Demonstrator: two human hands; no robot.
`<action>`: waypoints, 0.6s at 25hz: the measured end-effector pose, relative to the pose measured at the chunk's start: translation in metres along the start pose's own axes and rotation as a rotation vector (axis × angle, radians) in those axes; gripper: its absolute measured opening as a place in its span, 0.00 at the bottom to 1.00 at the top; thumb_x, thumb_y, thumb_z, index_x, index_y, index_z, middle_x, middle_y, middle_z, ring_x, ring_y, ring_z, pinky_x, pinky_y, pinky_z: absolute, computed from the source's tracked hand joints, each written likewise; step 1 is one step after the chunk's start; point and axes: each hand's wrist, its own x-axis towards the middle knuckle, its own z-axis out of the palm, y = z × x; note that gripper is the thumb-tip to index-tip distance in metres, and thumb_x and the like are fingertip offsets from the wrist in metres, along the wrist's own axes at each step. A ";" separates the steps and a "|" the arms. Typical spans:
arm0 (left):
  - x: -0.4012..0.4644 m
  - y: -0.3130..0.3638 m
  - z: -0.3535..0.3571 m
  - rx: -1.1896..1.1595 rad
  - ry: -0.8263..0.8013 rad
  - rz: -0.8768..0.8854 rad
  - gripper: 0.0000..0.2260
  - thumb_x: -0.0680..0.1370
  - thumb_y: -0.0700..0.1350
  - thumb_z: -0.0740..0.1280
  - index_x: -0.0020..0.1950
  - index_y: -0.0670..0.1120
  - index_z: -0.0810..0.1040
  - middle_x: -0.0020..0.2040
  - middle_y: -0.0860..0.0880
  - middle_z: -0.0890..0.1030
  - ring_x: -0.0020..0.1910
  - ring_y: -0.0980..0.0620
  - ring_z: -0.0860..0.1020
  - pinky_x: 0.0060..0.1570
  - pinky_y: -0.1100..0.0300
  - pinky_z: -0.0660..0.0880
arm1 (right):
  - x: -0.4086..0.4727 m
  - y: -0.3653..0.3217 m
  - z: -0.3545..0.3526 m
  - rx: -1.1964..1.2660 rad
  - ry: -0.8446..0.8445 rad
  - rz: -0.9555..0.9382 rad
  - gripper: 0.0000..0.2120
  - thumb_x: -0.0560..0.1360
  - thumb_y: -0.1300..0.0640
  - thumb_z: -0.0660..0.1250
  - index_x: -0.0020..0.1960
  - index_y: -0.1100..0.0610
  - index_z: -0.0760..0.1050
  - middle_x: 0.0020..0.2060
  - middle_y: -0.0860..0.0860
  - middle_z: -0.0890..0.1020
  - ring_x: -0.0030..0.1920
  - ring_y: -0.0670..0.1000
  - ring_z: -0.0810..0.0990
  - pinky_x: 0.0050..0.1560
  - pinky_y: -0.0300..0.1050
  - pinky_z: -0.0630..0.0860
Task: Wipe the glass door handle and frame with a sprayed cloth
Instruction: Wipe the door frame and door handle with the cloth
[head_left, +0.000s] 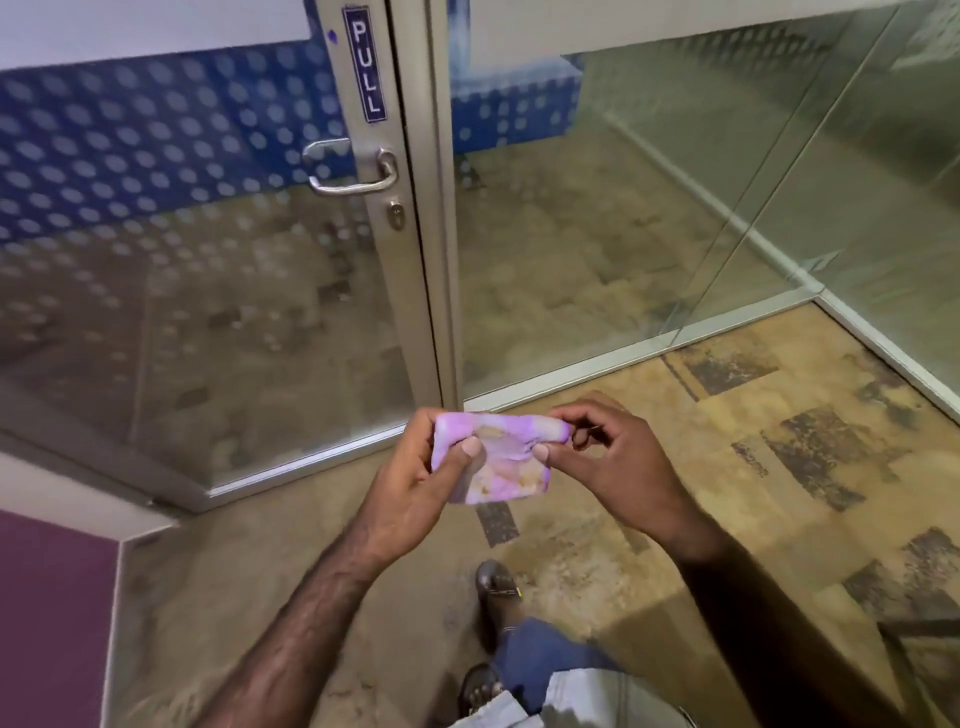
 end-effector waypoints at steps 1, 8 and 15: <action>0.006 0.002 -0.004 -0.060 0.042 -0.010 0.13 0.80 0.61 0.69 0.60 0.55 0.79 0.57 0.49 0.86 0.55 0.56 0.83 0.56 0.50 0.80 | 0.013 -0.001 0.003 0.015 0.001 -0.011 0.14 0.73 0.60 0.84 0.55 0.47 0.87 0.55 0.46 0.86 0.54 0.50 0.84 0.56 0.43 0.80; 0.077 0.011 -0.030 -0.318 0.211 -0.110 0.10 0.86 0.44 0.68 0.66 0.43 0.80 0.61 0.38 0.87 0.56 0.43 0.86 0.53 0.50 0.85 | 0.116 -0.011 0.032 0.483 -0.112 0.102 0.12 0.75 0.61 0.79 0.56 0.60 0.81 0.48 0.52 0.91 0.47 0.47 0.88 0.50 0.39 0.85; 0.168 0.020 -0.045 -0.276 0.461 -0.159 0.10 0.85 0.45 0.70 0.63 0.42 0.79 0.58 0.41 0.88 0.53 0.45 0.85 0.50 0.54 0.84 | 0.221 -0.022 0.048 0.116 0.121 -0.006 0.21 0.74 0.58 0.83 0.65 0.51 0.81 0.54 0.45 0.88 0.52 0.44 0.87 0.52 0.38 0.84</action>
